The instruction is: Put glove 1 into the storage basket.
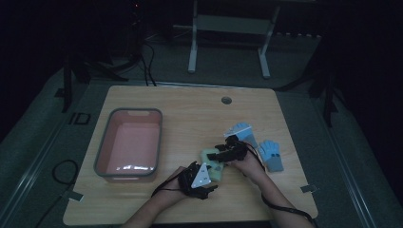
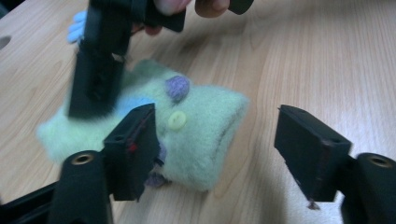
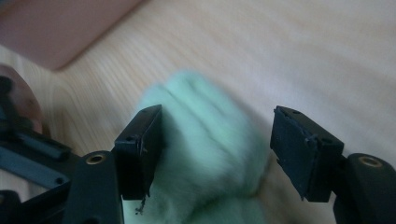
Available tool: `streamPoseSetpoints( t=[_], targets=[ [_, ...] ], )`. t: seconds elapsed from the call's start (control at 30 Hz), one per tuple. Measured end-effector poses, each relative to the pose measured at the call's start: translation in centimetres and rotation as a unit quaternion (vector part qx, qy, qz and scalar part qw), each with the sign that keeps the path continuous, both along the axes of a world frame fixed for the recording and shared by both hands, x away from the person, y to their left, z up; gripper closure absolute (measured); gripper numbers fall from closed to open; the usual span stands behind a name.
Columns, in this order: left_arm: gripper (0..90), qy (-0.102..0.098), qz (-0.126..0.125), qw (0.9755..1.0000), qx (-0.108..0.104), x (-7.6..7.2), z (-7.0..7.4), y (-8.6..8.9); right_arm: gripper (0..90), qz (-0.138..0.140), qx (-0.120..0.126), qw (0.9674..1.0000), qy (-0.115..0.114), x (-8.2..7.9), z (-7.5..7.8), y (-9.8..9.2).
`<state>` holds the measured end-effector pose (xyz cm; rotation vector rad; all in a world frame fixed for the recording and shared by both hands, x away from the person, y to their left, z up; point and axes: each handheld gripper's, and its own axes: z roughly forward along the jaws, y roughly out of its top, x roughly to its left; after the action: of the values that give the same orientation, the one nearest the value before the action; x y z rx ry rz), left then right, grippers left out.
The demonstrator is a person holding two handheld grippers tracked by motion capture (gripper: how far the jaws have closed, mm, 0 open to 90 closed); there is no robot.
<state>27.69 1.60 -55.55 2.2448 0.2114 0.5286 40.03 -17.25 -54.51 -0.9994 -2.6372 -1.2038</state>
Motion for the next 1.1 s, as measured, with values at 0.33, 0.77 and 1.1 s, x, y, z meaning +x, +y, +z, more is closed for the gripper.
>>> streamPoseSetpoints(
  t=[0.33,0.77,1.1],
  targets=[
    [42.9,-0.006,-0.018,0.9993,0.032,1.0,-0.7,-0.5,47.7,0.014,0.025,0.9992,0.029,0.2,-1.0,-0.3],
    [73.7,0.022,0.011,0.9989,0.039,2.5,1.9,-0.4,68.3,0.002,0.036,0.9989,0.03,-0.1,-0.1,-0.2],
    [74.0,0.023,0.017,0.999,0.035,2.7,5.5,0.9,69.9,0.005,0.057,0.9984,0.007,-0.2,3.8,0.7]
  ],
)
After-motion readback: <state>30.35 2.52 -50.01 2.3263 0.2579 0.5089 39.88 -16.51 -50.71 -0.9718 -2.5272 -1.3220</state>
